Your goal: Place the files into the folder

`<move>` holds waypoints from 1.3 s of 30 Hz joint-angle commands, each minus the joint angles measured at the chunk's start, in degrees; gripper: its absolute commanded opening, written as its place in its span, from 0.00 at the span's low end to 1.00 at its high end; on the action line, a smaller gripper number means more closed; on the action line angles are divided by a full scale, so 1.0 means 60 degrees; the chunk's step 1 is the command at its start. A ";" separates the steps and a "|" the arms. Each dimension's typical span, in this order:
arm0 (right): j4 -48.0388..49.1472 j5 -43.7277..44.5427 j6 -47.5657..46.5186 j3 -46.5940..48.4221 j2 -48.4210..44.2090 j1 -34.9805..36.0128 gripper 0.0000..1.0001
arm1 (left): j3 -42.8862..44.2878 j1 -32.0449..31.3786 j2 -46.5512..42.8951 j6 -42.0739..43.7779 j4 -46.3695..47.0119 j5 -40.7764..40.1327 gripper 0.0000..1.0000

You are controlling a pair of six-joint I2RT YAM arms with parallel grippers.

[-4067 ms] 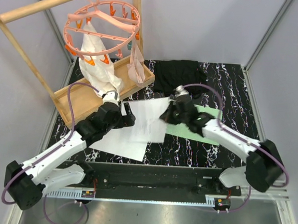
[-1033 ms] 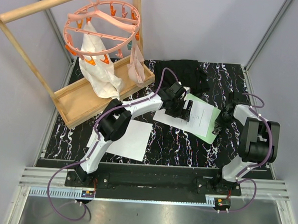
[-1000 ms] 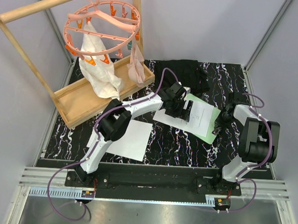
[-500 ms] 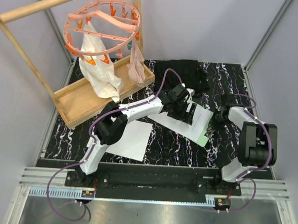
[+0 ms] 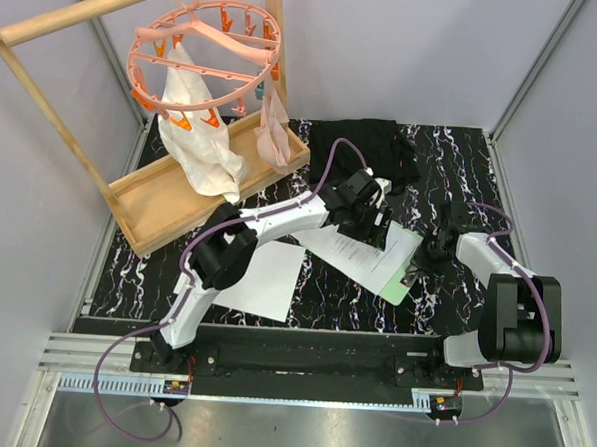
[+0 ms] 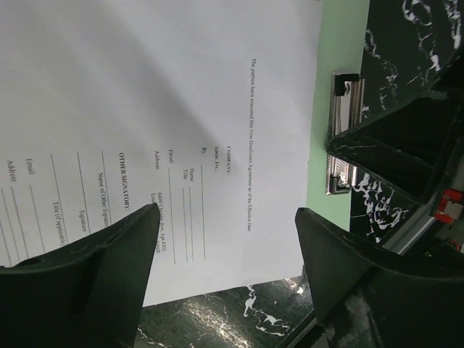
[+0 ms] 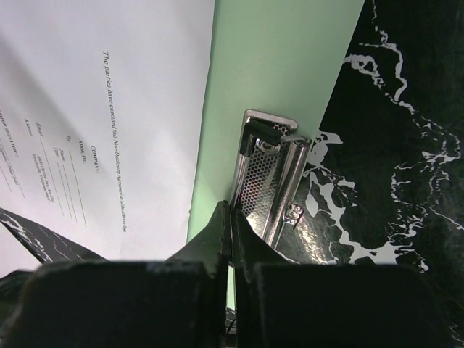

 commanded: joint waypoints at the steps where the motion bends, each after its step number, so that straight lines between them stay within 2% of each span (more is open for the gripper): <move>1: 0.0701 -0.0465 0.0489 -0.0292 -0.0358 0.0332 0.00 | 0.0149 -0.0058 0.0457 0.0190 0.0261 -0.0228 0.78; 5: 0.0804 -0.0450 0.0577 -0.0292 -0.0183 0.0657 0.00 | 0.0003 -0.0058 0.0340 0.0161 0.0276 -0.0214 0.78; 8: 0.0833 -0.0378 0.0592 -0.0307 -0.0182 0.0642 0.00 | -0.0172 -0.0058 0.0310 0.0059 0.0465 0.0033 0.71; 14: 0.0687 -0.0113 0.0620 0.0044 -0.0066 0.0657 0.00 | -0.0670 -0.0043 0.0530 -0.0220 0.0993 -0.0037 0.65; 18: 0.0716 0.0033 0.0548 0.0176 0.0271 0.0657 0.11 | -0.0978 -0.0029 0.0647 -0.0278 0.1169 -0.0301 0.55; 19: 0.0716 0.0077 0.0519 0.0220 0.0301 0.0642 0.16 | -0.1182 -0.0029 0.0662 -0.0307 0.1227 -0.0316 0.53; 22: 0.0745 0.0150 0.0533 0.0278 0.0374 0.0657 0.18 | -0.1548 0.0044 0.0647 -0.0366 0.1418 -0.0361 0.49; 27: 0.0774 0.0384 0.0445 0.0381 0.0564 0.0584 0.26 | -0.1799 0.0059 0.0618 -0.0366 0.1491 -0.0316 0.47; 32: 0.0774 0.0575 0.0357 0.0279 0.0667 0.0364 0.29 | -0.1975 0.0059 0.0501 -0.0264 0.1506 -0.0462 0.46; 36: 0.0935 0.0575 0.0343 0.0206 0.0755 0.0291 0.28 | -0.2063 0.0089 0.0457 -0.0220 0.1506 -0.0507 0.45; 39: 0.1199 0.0531 0.0459 0.0162 0.0916 0.0276 0.23 | -0.2121 0.0089 0.0428 -0.0205 0.1521 -0.0448 0.45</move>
